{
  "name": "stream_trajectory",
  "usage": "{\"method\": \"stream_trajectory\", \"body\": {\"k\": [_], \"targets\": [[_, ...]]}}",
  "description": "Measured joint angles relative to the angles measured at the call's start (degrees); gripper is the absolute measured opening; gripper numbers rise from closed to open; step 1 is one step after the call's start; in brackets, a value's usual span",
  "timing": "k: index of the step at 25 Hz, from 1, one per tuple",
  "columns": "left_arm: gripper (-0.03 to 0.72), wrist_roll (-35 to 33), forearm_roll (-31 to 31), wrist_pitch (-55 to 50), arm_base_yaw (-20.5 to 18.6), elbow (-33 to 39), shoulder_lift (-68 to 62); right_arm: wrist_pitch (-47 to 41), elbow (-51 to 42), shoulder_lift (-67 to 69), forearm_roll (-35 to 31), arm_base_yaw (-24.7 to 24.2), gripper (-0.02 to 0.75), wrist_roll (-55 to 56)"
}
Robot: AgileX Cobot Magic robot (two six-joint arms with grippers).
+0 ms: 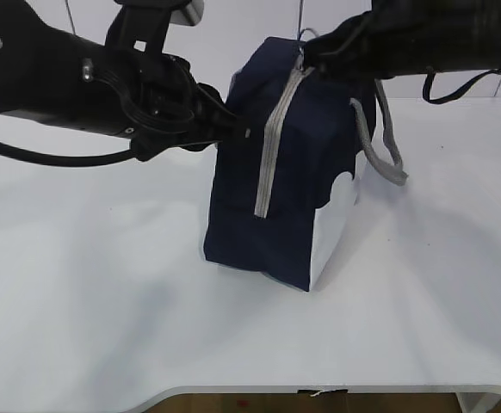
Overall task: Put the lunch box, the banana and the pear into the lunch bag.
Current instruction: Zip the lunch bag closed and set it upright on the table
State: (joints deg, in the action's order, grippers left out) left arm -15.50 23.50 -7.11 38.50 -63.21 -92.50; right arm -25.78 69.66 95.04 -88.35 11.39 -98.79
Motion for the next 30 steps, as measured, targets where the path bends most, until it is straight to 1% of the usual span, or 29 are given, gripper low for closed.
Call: {"method": "stream_trajectory", "body": {"k": [3, 5, 13, 19, 30], "targets": [[0.001, 0.0, -0.1, -0.1, 0.0, 0.0, 0.0, -0.6, 0.0, 0.8, 3.7, 0.0, 0.006, 2.0], [0.001, 0.0, -0.1, -0.1, 0.0, 0.0, 0.0, -0.6, 0.0, 1.1, 4.9, 0.0, 0.006, 2.5], [0.000, 0.0, -0.2, -0.1, 0.0, 0.0, 0.0, 0.6, 1.3, 2.0, 5.2, 0.0, 0.006, 2.6], [0.000, -0.1, -0.2, -1.2, 0.0, 0.0, 0.1, 0.7, 5.8, 4.6, 5.2, 0.0, 0.006, 2.6], [0.000, -0.4, -0.5, -2.9, 0.0, 0.0, 0.3, 2.8, 10.6, 5.2, 4.5, 0.0, 0.006, 2.8]]}}
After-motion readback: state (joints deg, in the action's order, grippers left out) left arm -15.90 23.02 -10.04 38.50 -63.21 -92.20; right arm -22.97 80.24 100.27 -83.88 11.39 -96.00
